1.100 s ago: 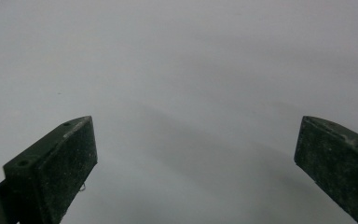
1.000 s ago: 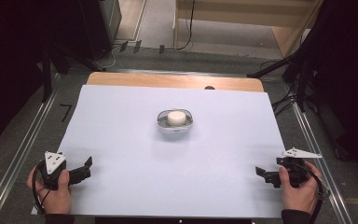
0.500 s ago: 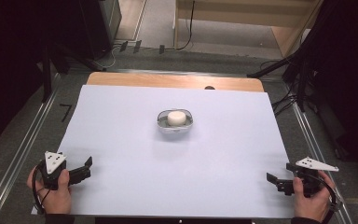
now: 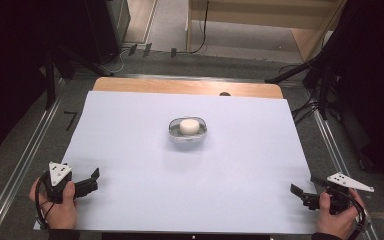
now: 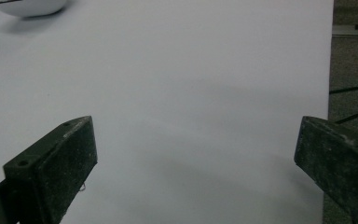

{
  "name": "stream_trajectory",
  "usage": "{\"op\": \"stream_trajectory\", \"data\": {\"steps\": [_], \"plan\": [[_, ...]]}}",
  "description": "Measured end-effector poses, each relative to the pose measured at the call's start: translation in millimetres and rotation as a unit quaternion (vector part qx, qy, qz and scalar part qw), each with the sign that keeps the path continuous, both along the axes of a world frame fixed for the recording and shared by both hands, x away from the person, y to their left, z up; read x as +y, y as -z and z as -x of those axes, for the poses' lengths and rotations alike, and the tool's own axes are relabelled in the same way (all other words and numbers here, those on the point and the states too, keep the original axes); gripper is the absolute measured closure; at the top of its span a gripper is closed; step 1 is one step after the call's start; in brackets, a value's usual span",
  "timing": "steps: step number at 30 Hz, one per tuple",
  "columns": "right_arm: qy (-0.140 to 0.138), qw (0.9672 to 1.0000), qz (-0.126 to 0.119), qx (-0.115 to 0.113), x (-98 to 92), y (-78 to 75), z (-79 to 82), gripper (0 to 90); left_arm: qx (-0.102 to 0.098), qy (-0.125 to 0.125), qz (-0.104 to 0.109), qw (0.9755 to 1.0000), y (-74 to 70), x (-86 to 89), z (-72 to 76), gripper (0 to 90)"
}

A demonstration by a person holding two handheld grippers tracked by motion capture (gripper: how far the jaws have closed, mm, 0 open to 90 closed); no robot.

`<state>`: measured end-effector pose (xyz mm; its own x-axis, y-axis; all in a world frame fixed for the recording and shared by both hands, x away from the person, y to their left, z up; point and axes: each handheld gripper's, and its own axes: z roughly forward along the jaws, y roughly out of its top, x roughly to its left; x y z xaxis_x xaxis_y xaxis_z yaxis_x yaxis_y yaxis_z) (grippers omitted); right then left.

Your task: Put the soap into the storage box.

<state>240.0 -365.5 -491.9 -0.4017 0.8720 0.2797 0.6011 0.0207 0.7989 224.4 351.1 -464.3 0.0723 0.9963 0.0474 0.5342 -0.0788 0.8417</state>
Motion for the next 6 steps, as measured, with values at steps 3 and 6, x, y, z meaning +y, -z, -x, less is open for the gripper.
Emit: {"op": "stream_trajectory", "data": {"steps": [3,6], "plan": [[-0.003,1.0,0.004,0.004,1.3,0.0,-0.7,0.0,0.001,0.001,0.0,1.0,0.1,0.0,-0.3,0.0],[-0.001,1.0,0.005,0.006,1.5,0.4,-1.3,0.0,0.001,0.0,-0.001,1.0,0.2,-0.4,-0.7,0.0]]}}
